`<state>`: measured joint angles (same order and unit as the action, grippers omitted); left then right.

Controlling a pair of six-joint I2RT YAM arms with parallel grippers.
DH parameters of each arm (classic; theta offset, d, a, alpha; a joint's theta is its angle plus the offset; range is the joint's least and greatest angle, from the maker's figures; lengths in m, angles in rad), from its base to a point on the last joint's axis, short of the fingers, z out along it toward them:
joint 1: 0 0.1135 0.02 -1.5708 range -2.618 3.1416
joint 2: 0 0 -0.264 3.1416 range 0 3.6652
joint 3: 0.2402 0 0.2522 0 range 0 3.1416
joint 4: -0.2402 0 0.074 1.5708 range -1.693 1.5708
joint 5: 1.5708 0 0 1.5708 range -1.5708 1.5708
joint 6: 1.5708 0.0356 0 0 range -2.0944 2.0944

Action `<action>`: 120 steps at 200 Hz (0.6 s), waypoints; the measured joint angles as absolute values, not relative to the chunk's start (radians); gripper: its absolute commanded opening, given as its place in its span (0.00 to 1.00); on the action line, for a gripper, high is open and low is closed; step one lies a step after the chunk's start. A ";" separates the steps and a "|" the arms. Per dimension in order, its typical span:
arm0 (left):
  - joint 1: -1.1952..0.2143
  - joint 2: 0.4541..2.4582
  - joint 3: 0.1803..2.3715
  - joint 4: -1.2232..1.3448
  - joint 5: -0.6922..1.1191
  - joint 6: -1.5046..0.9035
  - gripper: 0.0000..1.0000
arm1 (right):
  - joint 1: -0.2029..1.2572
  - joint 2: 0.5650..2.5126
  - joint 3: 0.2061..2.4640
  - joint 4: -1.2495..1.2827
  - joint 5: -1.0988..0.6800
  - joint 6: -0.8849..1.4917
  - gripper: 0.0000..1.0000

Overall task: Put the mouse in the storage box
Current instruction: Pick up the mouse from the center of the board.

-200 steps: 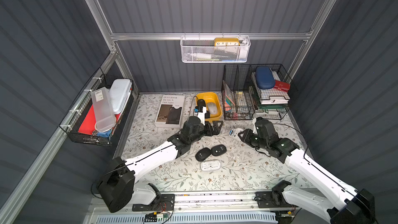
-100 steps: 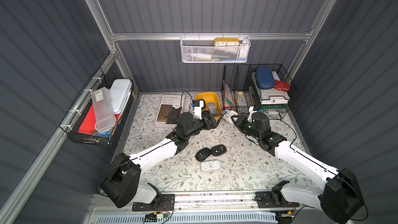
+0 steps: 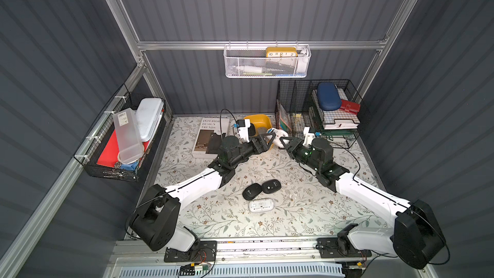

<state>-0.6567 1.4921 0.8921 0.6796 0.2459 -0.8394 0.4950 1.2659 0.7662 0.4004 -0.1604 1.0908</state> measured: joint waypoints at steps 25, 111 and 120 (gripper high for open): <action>-0.653 1.499 0.892 0.681 0.245 -0.851 0.96 | 0.507 1.259 0.766 0.424 -0.165 1.090 0.10; -0.641 1.504 0.874 0.853 0.293 -0.897 0.80 | 0.551 1.269 0.766 0.569 -0.226 1.122 0.09; -0.641 1.504 0.868 0.869 0.299 -0.902 0.79 | 0.552 1.271 0.766 0.582 -0.236 1.130 0.09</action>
<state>-0.6415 1.5043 0.8684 0.8692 0.2989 -0.9016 0.5522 1.2705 0.7658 0.5819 -0.2356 1.1301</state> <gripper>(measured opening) 0.805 0.343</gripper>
